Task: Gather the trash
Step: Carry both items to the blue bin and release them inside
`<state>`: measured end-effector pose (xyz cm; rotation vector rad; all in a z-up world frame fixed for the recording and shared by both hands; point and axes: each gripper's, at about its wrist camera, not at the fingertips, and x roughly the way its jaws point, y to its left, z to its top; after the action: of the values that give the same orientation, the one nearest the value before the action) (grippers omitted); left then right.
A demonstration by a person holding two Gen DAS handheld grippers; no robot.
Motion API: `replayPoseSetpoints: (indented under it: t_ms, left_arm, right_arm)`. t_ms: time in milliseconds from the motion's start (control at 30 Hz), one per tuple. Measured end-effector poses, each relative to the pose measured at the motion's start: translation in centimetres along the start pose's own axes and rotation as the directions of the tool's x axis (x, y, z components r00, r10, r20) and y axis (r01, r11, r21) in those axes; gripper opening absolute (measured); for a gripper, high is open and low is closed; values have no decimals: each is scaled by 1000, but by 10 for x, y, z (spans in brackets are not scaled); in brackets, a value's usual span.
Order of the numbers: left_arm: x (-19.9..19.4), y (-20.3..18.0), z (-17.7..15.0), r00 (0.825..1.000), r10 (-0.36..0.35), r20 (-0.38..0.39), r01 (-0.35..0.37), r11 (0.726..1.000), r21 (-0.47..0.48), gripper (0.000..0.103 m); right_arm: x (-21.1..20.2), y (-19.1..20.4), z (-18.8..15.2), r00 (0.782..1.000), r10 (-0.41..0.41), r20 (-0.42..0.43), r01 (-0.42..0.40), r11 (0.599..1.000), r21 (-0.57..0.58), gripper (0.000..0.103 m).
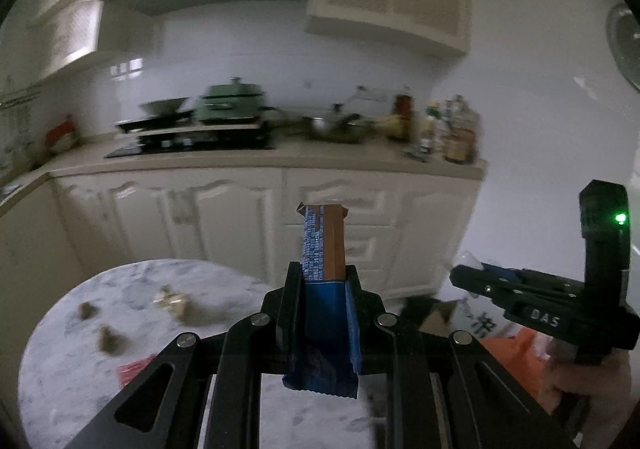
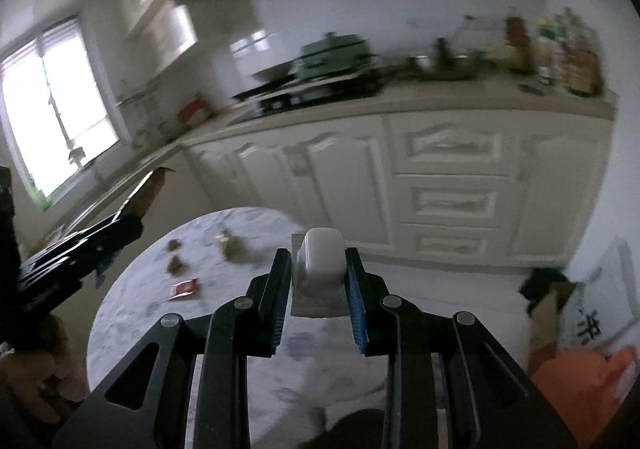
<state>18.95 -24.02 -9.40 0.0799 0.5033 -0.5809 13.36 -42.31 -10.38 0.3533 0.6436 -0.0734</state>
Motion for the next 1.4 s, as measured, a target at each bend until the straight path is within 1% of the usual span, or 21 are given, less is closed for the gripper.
replayPoseSetpoints:
  t_ms: [100, 167, 300, 400, 500, 567, 600, 700, 767, 833, 900, 933, 967, 1000, 1033, 1067, 1133, 1167, 1200, 1300, 1400]
  left_arm:
    - [31, -21, 3, 997, -65, -45, 65, 998, 6, 15]
    - [55, -37, 1, 990, -111, -84, 112, 994, 5, 15]
    - [105, -63, -9, 969, -166, -181, 170, 985, 7, 15]
    - [146, -83, -22, 944, -195, -266, 203, 979, 5, 15]
    - [184, -95, -28, 919, -204, -338, 218, 976, 3, 15]
    - [212, -103, -37, 895, -205, -395, 225, 974, 4, 15]
    - [228, -98, -36, 887, -207, -413, 228, 974, 2, 15]
    - [270, -111, -40, 847, -210, -489, 241, 971, 0, 15]
    - [292, -112, -41, 825, -202, -528, 237, 972, -1, 15]
    - [318, -114, -37, 809, -200, -552, 238, 971, -3, 16]
    - [339, -119, -32, 803, -185, -567, 228, 974, 5, 18]
    - [352, -114, -30, 798, -174, -578, 217, 976, 6, 29]
    - [359, -114, -30, 787, -164, -595, 210, 978, 9, 55]
    - [365, -114, -29, 780, -144, -609, 194, 981, 16, 68]
    - [370, -115, -27, 784, -130, -606, 179, 984, 22, 81]
    - [372, -115, -23, 797, -126, -591, 169, 985, 19, 82]
    - [382, -121, -14, 802, -118, -585, 159, 987, 18, 86]
    - [381, -122, -12, 808, -103, -580, 143, 989, 24, 90]
    - [377, -122, -11, 817, -87, -570, 129, 991, 33, 92]
    - [354, -127, -19, 838, -56, -543, 107, 992, 62, 99]
    - [322, -128, -22, 859, -49, -510, 101, 992, 75, 102]
  right_arm:
    - [-3, -36, -3, 998, -58, -7, 59, 997, 45, 27]
    - [-1, -63, -8, 995, -93, -26, 95, 992, 83, 27]
    - [13, -112, -23, 989, -124, -79, 136, 976, 169, 27]
    - [32, -143, -37, 984, -128, -127, 154, 964, 217, 27]
    - [57, -169, -49, 978, -123, -171, 165, 951, 260, 27]
    - [70, -183, -58, 973, -117, -198, 172, 943, 285, 27]
    - [76, -188, -63, 970, -117, -211, 177, 939, 295, 27]
    - [99, -210, -74, 963, -101, -249, 184, 925, 333, 27]
    - [112, -221, -79, 958, -93, -272, 188, 918, 350, 27]
    - [123, -232, -84, 955, -82, -286, 189, 909, 370, 30]
    - [132, -242, -88, 951, -82, -299, 198, 903, 382, 30]
    - [136, -247, -91, 948, -80, -308, 203, 898, 391, 30]
    - [140, -252, -93, 944, -75, -321, 207, 893, 400, 39]
    - [141, -256, -96, 942, -81, -325, 218, 886, 410, 55]
    - [141, -257, -96, 943, -82, -323, 219, 882, 416, 62]
    - [140, -259, -98, 944, -82, -319, 219, 878, 425, 70]
    - [134, -260, -99, 946, -92, -312, 228, 872, 434, 83]
    - [130, -259, -101, 945, -107, -308, 240, 868, 435, 96]
    - [127, -258, -102, 945, -115, -306, 247, 865, 438, 103]
    - [120, -256, -106, 932, -146, -332, 289, 851, 438, 103]
    - [110, -248, -106, 932, -161, -324, 297, 852, 431, 103]
